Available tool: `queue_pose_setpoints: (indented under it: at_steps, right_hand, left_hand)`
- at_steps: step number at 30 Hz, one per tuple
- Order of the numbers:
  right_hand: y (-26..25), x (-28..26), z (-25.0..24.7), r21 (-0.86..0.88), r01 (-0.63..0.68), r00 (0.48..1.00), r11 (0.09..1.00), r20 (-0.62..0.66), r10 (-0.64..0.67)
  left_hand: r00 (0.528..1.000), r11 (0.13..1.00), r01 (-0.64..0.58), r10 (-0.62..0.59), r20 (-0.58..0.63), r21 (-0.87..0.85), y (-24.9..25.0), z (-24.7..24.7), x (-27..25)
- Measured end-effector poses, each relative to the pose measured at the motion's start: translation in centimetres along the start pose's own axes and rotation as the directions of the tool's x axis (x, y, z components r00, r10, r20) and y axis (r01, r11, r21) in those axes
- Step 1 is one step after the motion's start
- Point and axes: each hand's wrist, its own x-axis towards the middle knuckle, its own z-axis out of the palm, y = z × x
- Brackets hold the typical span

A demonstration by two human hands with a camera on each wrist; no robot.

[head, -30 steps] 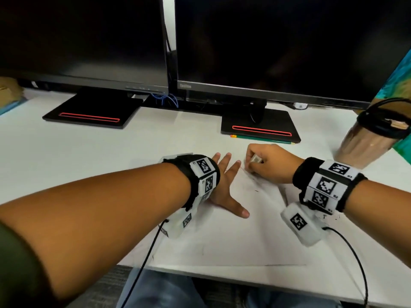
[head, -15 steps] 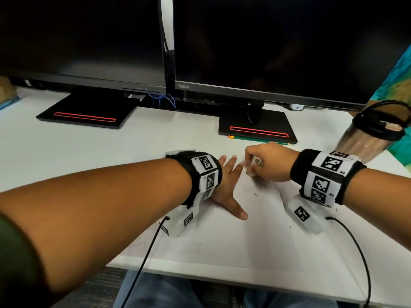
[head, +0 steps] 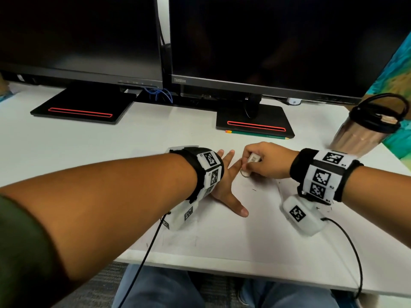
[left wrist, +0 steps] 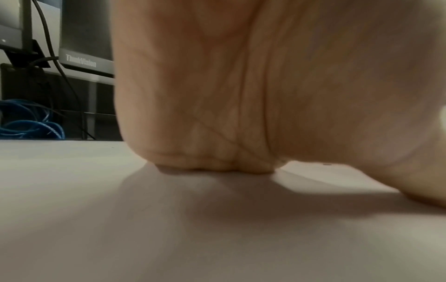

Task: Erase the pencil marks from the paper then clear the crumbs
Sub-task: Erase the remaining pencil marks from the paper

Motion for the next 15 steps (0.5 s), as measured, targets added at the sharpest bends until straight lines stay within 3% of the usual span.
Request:
queue_pose_setpoints:
  at_steps: [2, 5, 9, 12, 15]
  right_hand:
    - [0.04, -0.05, 0.06, -0.023, 0.021, 1.0, 1.0, -0.009, -0.021]
    - [-0.11, -0.18, 0.37, 0.012, 0.067, 0.993, 0.998, 0.098, -0.068]
    - [0.15, -0.14, 0.25, -0.018, 0.077, 0.997, 0.997, 0.015, -0.076]
    - [-0.4, -0.75, 0.62, 0.02, 0.149, 0.975, 0.989, 0.162, -0.151]
    - [0.16, -0.39, 0.17, 0.0, 0.11, 0.991, 0.994, 0.079, -0.11]
  left_hand:
    - [1.0, 1.0, 0.004, -0.004, -0.009, 0.008, 0.1, -0.06, 0.07]
    - [1.0, 1.0, 0.003, -0.003, 0.0, 0.012, 0.22, -0.17, -0.15]
    - [1.0, 1.0, 0.012, -0.012, 0.006, 0.027, 0.37, -0.29, -0.2]
    - [1.0, 0.999, 0.006, -0.007, 0.025, 0.051, 0.44, -0.52, -0.39]
    - [1.0, 0.999, 0.009, -0.009, 0.007, 0.032, 0.53, -0.5, -0.54]
